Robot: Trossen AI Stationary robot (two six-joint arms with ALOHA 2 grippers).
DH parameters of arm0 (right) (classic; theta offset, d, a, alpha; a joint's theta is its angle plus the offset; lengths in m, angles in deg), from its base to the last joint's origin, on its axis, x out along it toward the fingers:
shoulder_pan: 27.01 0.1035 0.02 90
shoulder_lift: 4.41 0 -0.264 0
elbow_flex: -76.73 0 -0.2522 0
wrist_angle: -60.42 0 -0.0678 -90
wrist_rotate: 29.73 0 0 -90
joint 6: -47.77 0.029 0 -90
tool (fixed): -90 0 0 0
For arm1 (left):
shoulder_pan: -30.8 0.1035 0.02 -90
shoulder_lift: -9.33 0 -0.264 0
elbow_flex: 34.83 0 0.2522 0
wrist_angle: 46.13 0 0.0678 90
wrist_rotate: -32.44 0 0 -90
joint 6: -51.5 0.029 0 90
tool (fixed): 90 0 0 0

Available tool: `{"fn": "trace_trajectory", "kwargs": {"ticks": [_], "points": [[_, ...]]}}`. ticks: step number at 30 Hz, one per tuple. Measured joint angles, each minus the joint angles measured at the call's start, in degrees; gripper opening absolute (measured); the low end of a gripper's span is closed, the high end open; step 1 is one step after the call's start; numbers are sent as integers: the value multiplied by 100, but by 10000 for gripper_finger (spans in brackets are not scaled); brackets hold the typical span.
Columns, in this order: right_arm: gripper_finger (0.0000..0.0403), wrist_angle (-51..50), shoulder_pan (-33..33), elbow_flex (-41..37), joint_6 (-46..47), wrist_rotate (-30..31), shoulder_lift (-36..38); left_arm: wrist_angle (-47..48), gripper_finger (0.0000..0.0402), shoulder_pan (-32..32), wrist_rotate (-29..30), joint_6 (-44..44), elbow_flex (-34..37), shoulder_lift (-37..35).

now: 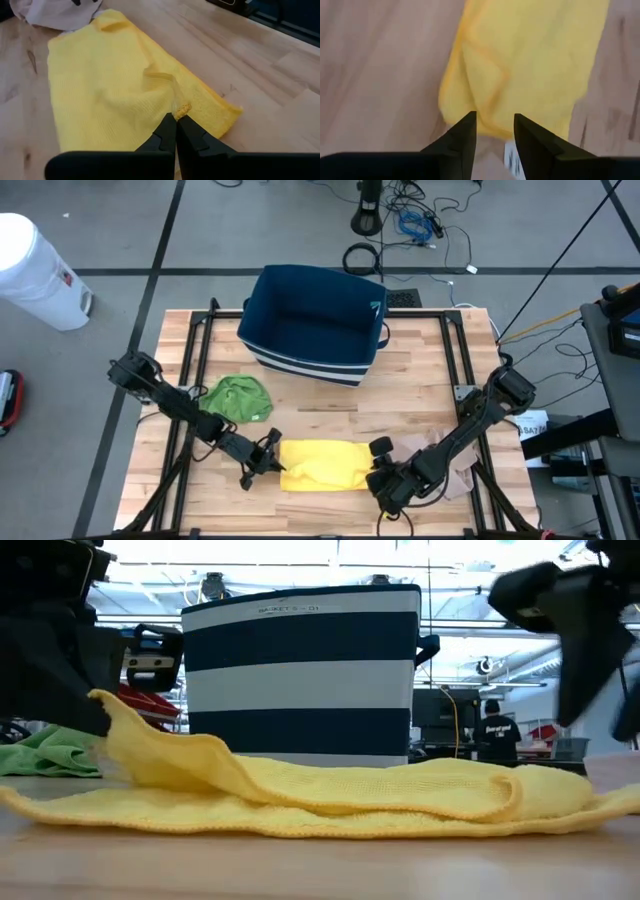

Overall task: Fold towel
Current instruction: Fold the yellow towel

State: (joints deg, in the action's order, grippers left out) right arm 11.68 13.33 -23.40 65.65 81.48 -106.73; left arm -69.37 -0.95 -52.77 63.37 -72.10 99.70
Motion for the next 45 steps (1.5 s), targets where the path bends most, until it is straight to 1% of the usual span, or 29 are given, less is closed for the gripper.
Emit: {"fn": "trace_trajectory", "kwargs": {"ticks": [2, 5, 11, 14, 18, 22, 27, 30, 32, 37, 45], "points": [[119, 354, -68, 0, -155, -96, -2, 0, 0, 0, -9, -24, 0, 0], [115, 936, -242, 0, -345, -444, -39, 35, 0, 0, -11, -86, 0, 0], [92, 1241, -610, 0, -804, -524, -194, 34, 0, -4, -11, -126, 0, 0], [84, 1296, -777, 0, -984, -953, -315, 44, 0, -4, -11, -136, 0, 0], [83, 1389, -929, -2, -1131, -1567, -518, 49, 0, -4, -9, -136, -2, 0], [86, 1381, -995, -2, -1151, -1876, -570, 48, 0, 0, -9, -130, -2, 0], [86, 1368, -1005, -2, -1153, -2020, -570, 49, 0, 0, -7, -130, -2, 0], [76, 1298, -1003, -2, -1135, -2005, -570, 50, 0, 0, -4, -132, -2, 0], [61, 1286, -1003, -2, -1127, -2004, -570, 50, 0, 0, -4, -132, -2, 0], [7, 1193, -1001, -2, -1107, -2017, -570, 51, 0, 0, -2, -130, -2, 0], [1, 1048, -985, -2, -931, -2122, -541, 52, 0, 0, 44, -132, -2, 0]]}}
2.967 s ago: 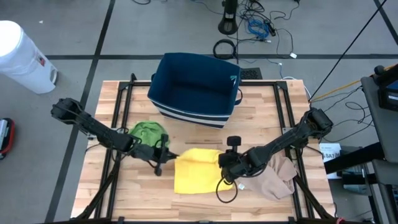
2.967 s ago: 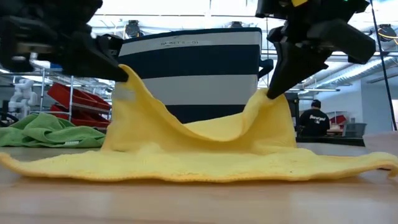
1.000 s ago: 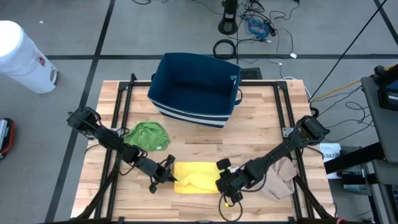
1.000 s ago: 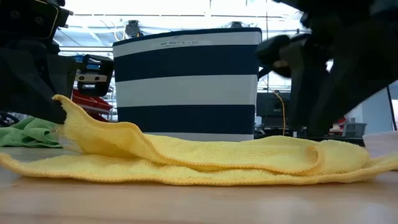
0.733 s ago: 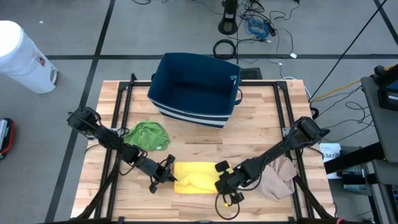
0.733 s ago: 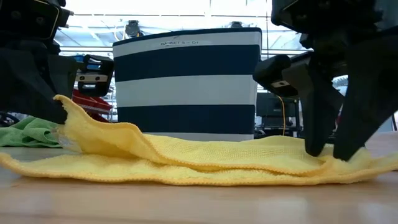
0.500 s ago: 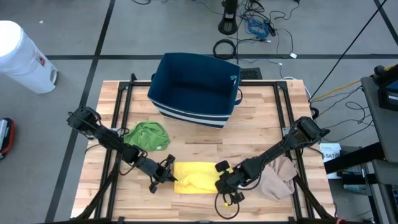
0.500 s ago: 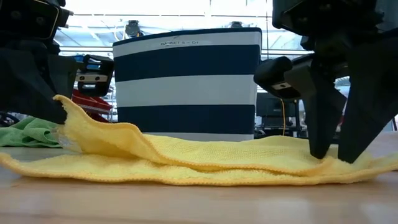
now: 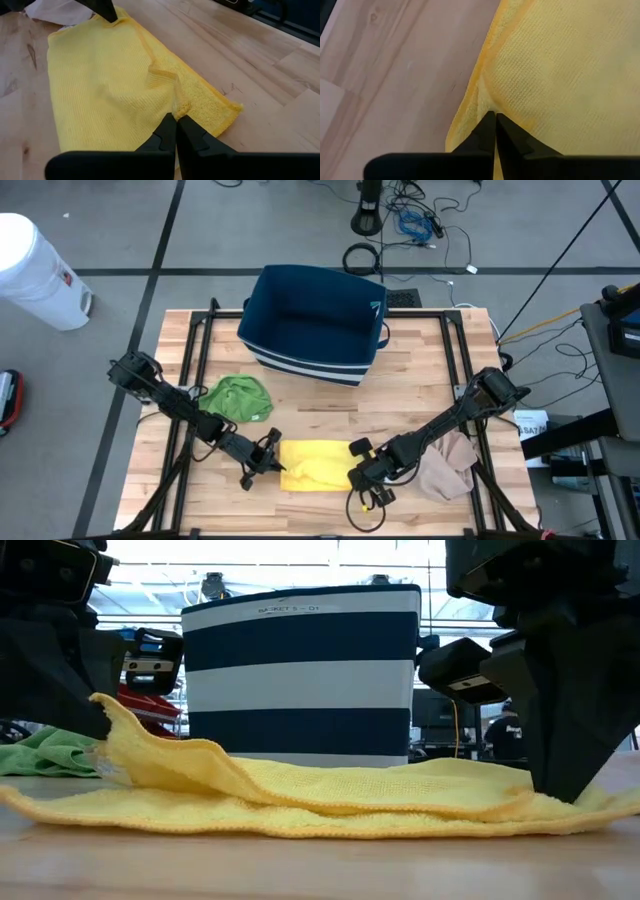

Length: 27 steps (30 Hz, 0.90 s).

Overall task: Fold towel
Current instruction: Fold the yellow towel

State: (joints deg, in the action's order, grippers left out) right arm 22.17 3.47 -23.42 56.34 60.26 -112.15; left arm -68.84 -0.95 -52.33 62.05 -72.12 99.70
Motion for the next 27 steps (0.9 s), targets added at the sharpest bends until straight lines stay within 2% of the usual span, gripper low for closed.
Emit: {"fn": "trace_trajectory", "kwargs": {"ticks": [6, 9, 16, 20, 23, 27], "points": [[1, 32, 0, 2, 56, 11, 179, 2, 0, 0, 9, -1, 0, 0], [18, -8, -10, 2, 67, 23, 175, 2, 0, 0, 9, 0, 0, 0], [123, 3, -74, 2, -30, 307, 144, 2, 0, 0, 9, -7, -2, 0], [172, 15, -131, 2, -28, 195, 119, 2, 0, 0, 9, 0, -2, 0], [179, -24, -172, 2, -26, -40, 46, 2, 0, 10, 9, 1, -2, 0], [153, -49, -205, 2, -28, -181, -100, 0, 0, 11, 9, 2, -2, 0]]}}
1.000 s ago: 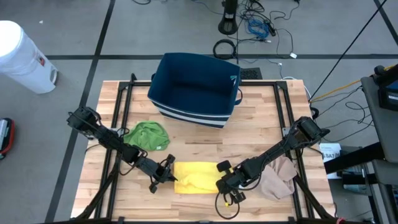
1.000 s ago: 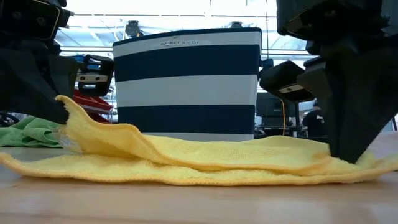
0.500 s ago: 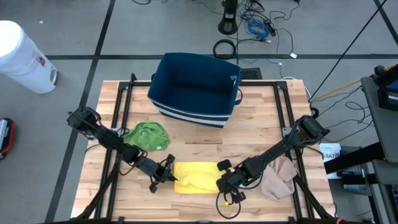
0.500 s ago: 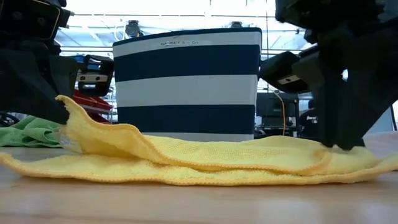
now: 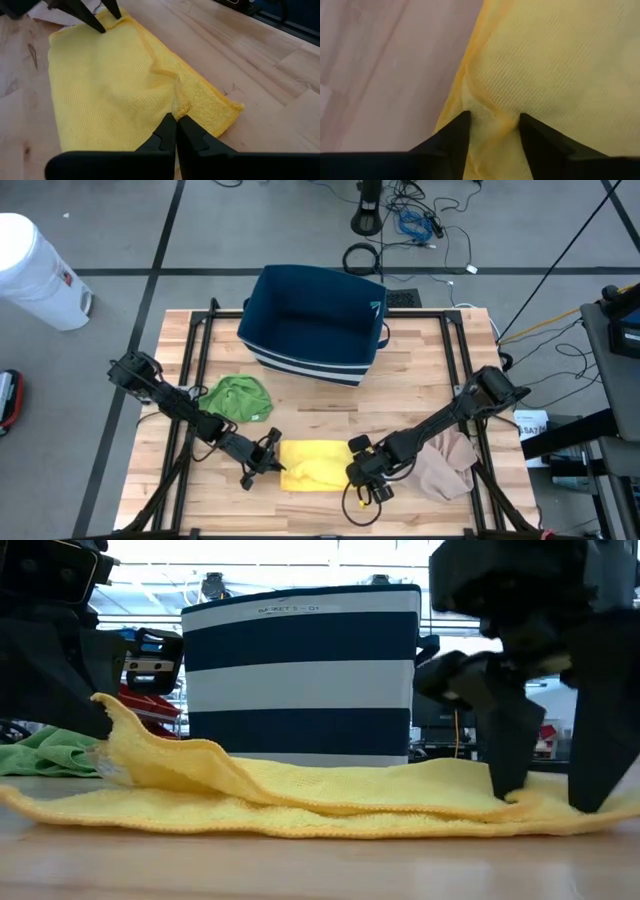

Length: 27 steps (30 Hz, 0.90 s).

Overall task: Fold towel
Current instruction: Fold the yellow towel

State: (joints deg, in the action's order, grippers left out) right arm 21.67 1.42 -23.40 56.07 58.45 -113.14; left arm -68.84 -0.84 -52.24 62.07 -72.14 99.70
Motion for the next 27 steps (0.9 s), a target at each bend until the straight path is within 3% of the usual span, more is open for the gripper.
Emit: {"fn": "trace_trajectory", "kwargs": {"ticks": [8, 12, 17, 27], "points": [[56, -22, -9, 4, -17, -1, 6, 1, 0, 0, -2, 1, 0, 0], [32, -27, -9, 4, 50, -2, 144, 15, 0, 0, -2, 3, 0, 0], [40, -20, -9, 4, 128, -138, 204, 52, 0, 0, -2, 0, 0, 0], [116, -25, -9, 2, 291, -129, 204, 90, 0, 0, 4, 0, 0, 0]]}}
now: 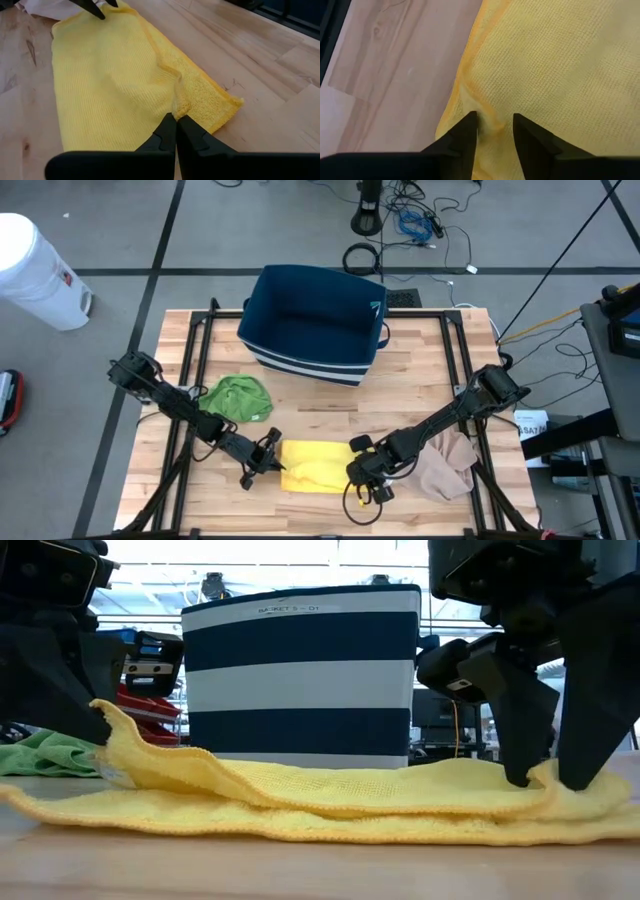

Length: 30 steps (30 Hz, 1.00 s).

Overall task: Fold towel
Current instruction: Fold the yellow towel

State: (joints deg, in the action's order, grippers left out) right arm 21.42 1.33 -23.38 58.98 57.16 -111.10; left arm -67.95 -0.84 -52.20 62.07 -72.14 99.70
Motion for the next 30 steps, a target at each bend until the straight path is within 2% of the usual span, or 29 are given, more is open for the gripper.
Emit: {"fn": "trace_trajectory", "kwargs": {"ticks": [5, 23, 30], "points": [[117, -67, 0, 0, 12, 2, 0, 7, 0, 0, 2, 2, 0, 0], [19, -164, 26, 0, -5, 0, 7, 7, 0, 0, 13, 0, 0, 0], [3, -197, 81, 0, 15, 1, 9, 7, 0, 0, 13, 0, 0, 0]]}}
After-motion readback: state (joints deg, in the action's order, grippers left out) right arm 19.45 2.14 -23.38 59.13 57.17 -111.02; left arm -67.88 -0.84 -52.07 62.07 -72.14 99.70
